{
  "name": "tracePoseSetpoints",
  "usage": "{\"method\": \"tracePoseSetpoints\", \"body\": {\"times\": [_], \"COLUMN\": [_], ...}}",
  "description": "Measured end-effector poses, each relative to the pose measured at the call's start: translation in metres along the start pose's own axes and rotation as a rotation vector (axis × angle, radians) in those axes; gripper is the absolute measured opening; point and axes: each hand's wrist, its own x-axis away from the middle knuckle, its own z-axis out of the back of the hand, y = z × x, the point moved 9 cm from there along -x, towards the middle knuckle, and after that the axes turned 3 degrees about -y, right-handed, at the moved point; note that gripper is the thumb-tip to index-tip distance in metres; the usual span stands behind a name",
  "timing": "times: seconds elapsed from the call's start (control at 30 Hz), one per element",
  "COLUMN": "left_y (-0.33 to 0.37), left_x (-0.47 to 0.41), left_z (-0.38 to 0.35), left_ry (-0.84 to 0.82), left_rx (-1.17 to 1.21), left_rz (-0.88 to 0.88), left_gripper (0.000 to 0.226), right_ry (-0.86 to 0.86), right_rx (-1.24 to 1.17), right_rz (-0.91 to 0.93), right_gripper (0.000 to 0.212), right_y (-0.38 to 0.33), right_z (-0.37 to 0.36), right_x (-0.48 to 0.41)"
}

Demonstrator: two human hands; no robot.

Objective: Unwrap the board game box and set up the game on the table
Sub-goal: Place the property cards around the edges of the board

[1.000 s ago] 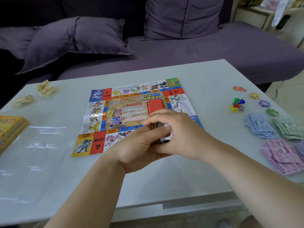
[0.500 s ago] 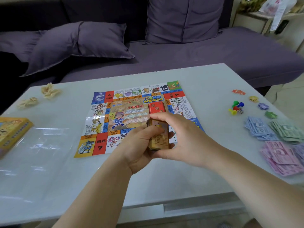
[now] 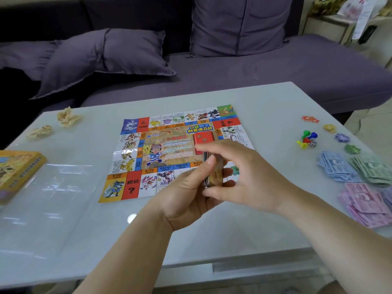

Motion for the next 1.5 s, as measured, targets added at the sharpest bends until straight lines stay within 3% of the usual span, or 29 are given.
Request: {"method": "tracePoseSetpoints", "body": {"times": [0.17,0.33,0.5,0.67,0.9,1.03,1.13,1.23,1.4,1.5], "left_y": [0.004,0.017,0.014,0.01,0.017,0.027,0.033,0.051,0.087,0.102], "left_x": [0.002,0.005,0.011,0.015,0.024,0.033,0.037,0.043,0.059,0.064], "left_z": [-0.004,-0.002,-0.009,-0.002,0.0,0.004,0.013,0.023,0.047,0.064], "left_ry": [-0.033,-0.008,-0.113,-0.069,-0.073,-0.063,0.02,0.077,0.178,0.259], "left_rx": [-0.164,-0.369,-0.257,-0.104,-0.037,-0.014,-0.044,-0.085,-0.043,0.071], "left_rz": [-0.003,-0.091,-0.015,0.019,0.006,-0.044,-0.109,-0.251,-0.458,-0.519], "left_gripper": [0.091,0.096,0.085,0.034,0.042,0.023,0.021,0.022,0.039,0.032], "right_ry": [-0.02,-0.069,0.009,-0.088,-0.062,-0.101,-0.073,-0.018,0.071,0.046], "right_rx": [-0.074,-0.039,-0.019,-0.019,0.018,0.105,0.159,-0.021,-0.459,-0.53], "right_rz": [-0.071,-0.091,-0.094,-0.127,-0.042,0.039,0.093,-0.002,-0.356,-0.397], "right_gripper": [0.052,0.054,0.061,0.069,0.069,0.074,0.081,0.088,0.061,0.031], "right_y": [0.007,0.007,0.002,0.006,-0.009,-0.023,-0.032,-0.029,-0.005,-0.011], "right_z": [0.003,-0.003,0.008,-0.001,-0.007,-0.025,-0.034,-0.03,-0.043,-0.063], "right_x": [-0.001,-0.001,-0.005,-0.007,-0.016,-0.019,-0.022,-0.028,-0.044,-0.065]}}
